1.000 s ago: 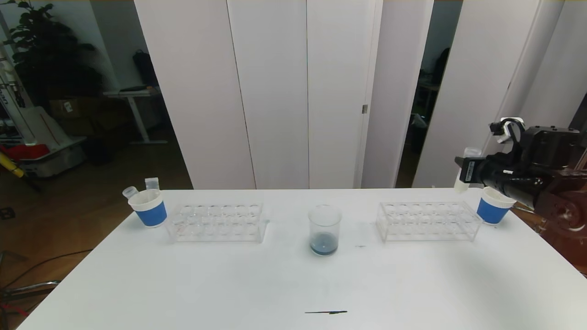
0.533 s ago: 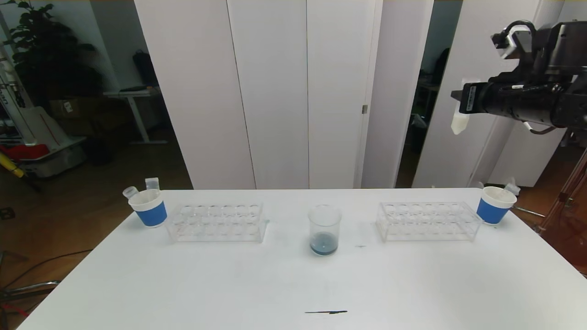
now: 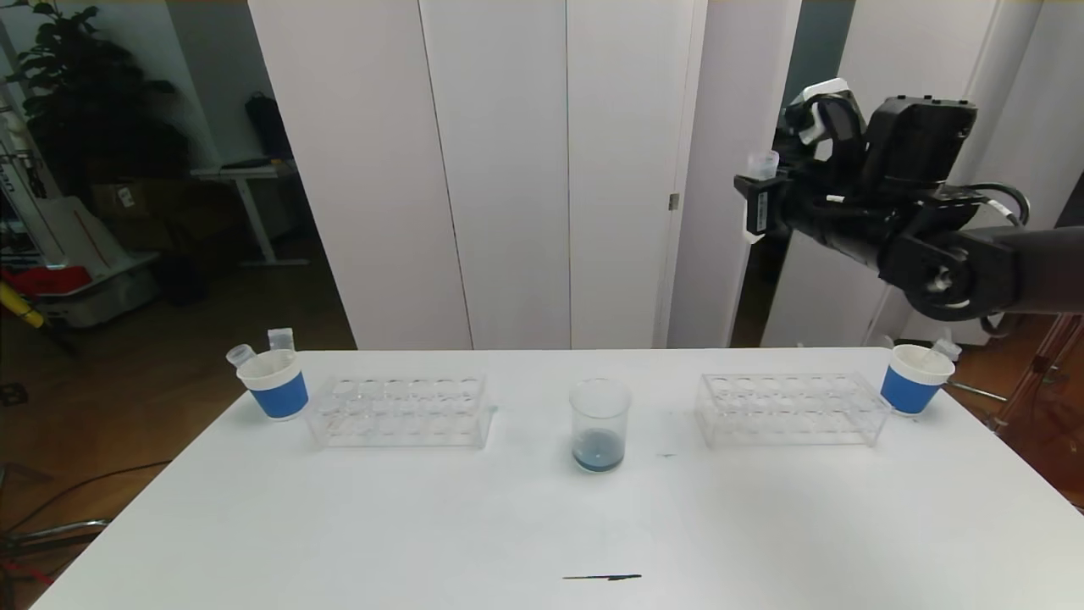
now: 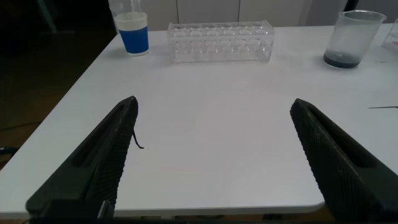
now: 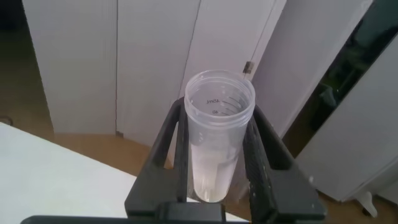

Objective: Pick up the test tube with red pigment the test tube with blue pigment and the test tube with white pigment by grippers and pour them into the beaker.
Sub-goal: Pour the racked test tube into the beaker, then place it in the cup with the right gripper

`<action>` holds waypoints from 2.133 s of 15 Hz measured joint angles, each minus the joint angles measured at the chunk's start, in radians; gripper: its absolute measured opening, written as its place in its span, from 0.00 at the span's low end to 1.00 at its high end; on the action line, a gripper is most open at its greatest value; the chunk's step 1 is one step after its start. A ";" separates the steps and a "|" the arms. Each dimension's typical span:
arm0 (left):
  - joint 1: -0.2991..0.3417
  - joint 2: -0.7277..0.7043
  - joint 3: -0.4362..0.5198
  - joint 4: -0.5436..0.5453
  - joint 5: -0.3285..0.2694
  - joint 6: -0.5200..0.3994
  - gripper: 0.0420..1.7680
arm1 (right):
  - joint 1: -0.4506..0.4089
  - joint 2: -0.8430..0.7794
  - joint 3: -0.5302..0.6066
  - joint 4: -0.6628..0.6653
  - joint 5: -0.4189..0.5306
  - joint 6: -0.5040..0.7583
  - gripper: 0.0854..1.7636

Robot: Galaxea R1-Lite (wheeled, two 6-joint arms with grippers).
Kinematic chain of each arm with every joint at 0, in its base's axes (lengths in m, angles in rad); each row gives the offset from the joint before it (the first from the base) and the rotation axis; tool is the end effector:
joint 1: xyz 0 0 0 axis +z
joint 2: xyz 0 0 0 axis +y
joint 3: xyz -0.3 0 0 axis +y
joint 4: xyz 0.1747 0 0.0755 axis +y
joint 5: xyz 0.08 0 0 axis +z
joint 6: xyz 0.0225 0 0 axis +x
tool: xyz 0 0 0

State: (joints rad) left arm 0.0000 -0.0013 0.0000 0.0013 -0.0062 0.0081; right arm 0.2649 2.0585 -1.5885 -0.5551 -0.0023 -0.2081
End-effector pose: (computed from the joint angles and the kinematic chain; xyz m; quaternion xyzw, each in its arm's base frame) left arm -0.0229 -0.0001 0.0753 0.0040 0.0000 -0.0031 1.0000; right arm 0.4176 0.1132 0.2619 -0.0972 -0.0555 0.1257 0.9857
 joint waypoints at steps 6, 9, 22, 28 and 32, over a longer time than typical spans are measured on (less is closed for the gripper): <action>0.000 0.000 0.000 0.000 0.000 0.000 0.99 | 0.091 0.065 0.244 -0.312 0.150 -0.026 0.30; 0.000 0.000 0.000 0.000 0.000 0.000 0.99 | 0.095 0.084 0.293 -0.397 0.246 -0.074 0.30; 0.000 0.000 0.000 0.000 0.000 0.000 0.99 | 0.131 0.137 0.437 -0.531 0.318 -0.279 0.30; 0.000 0.000 0.000 0.000 0.000 0.000 0.99 | 0.127 0.164 0.431 -0.528 0.467 -0.480 0.30; 0.000 0.000 0.000 0.000 0.000 0.000 0.99 | 0.129 0.181 0.396 -0.510 0.482 -0.595 0.30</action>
State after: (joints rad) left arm 0.0000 -0.0013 0.0000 0.0017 -0.0057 0.0077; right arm 0.3934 2.2394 -1.1926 -1.0655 0.4796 -0.8028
